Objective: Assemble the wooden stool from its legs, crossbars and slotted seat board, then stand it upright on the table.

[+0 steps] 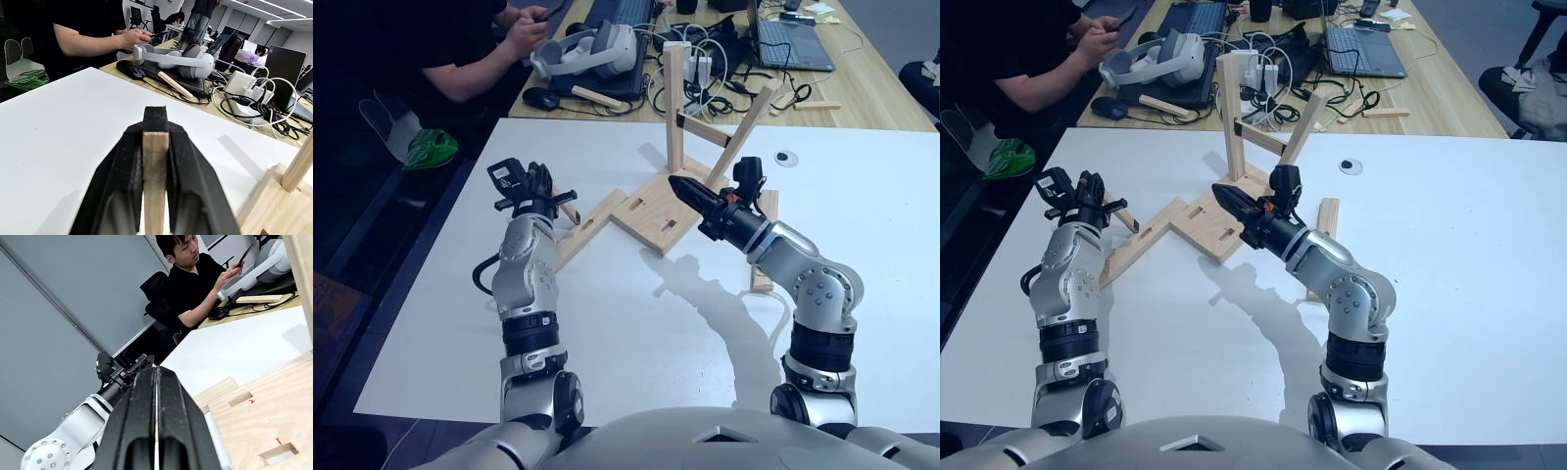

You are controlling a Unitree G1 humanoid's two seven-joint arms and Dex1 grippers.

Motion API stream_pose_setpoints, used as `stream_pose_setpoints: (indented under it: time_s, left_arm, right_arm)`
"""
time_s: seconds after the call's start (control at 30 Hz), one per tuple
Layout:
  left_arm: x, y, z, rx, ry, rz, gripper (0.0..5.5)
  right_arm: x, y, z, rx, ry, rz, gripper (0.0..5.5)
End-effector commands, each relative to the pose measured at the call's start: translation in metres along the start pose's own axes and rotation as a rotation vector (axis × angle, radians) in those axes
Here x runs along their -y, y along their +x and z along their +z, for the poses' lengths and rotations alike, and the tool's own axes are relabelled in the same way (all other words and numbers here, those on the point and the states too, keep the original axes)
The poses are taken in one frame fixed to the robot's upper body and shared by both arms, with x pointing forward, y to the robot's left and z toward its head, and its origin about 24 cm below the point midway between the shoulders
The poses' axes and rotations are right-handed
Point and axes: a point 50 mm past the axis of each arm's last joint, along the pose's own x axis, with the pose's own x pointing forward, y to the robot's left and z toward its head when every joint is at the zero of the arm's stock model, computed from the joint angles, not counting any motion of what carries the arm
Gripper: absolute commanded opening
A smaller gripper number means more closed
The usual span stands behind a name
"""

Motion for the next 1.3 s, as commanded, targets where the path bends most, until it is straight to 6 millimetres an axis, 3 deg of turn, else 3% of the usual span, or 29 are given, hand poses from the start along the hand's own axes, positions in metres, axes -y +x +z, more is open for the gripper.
stream_pose_setpoints:
  time_s: [0.03,0.23,0.4,0.67,1.3]
  left_arm:
    - [-0.005,-0.007,-0.002,-0.012,0.058,0.000,0.41]
    - [0.007,-0.006,0.011,0.068,0.004,-0.121,0.41]
    - [0.017,-0.005,0.007,0.062,0.013,-0.286,0.41]
    - [-0.007,-0.002,-0.005,0.042,0.191,-0.429,0.41]
    - [-0.015,-0.015,-0.014,0.038,0.221,-0.526,0.41]
  right_arm:
    - [0.000,0.002,0.000,0.008,0.004,0.001,0.00]
    - [0.000,0.002,0.000,0.018,0.002,-0.003,0.00]
    - [0.001,0.002,0.000,0.019,0.002,-0.005,0.00]
    - [0.002,0.001,0.000,0.021,0.007,-0.005,0.00]
    - [0.006,-0.002,-0.002,0.022,0.029,-0.020,0.00]
